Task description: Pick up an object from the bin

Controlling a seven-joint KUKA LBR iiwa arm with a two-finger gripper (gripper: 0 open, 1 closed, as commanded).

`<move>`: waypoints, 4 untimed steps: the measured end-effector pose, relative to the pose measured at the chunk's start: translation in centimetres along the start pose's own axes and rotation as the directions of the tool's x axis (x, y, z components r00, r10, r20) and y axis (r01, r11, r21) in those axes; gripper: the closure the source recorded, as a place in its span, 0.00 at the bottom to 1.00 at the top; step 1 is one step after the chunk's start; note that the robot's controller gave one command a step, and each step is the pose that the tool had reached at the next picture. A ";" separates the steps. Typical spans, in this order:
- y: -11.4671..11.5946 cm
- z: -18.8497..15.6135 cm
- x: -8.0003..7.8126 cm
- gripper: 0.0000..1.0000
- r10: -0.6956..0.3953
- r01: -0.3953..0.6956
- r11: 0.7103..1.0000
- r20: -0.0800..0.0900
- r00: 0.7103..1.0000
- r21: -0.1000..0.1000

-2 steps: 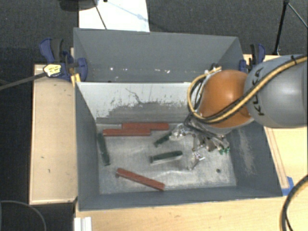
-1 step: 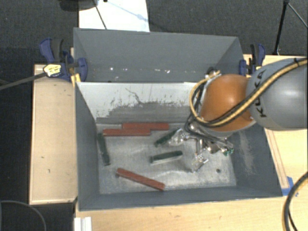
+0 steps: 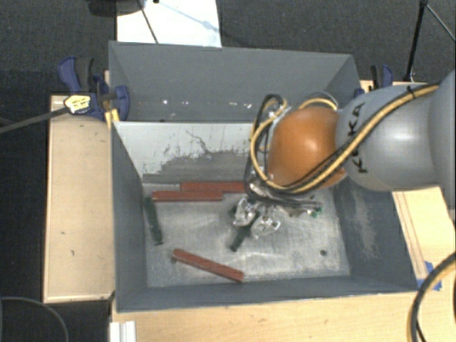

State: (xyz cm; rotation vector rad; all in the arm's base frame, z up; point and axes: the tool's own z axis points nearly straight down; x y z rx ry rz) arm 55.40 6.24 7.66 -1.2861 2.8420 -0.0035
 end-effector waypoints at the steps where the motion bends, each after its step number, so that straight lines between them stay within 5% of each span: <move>1: 0.0 0.0 0.0 1.00 0.001 -0.001 1.000 0.000 1.000 0.000; 2: -0.4 -12.2 -1.6 1.00 -0.065 0.065 0.998 -0.015 0.998 -0.011; 3: -0.4 -12.2 -1.6 1.00 -0.063 0.063 0.998 -0.016 0.998 -0.012; 4: -1.2 -15.7 -1.4 1.00 -0.161 0.161 0.987 -0.016 0.987 -0.016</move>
Offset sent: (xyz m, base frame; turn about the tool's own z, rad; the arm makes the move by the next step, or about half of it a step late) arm 0.0103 0.0077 0.1220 -0.0694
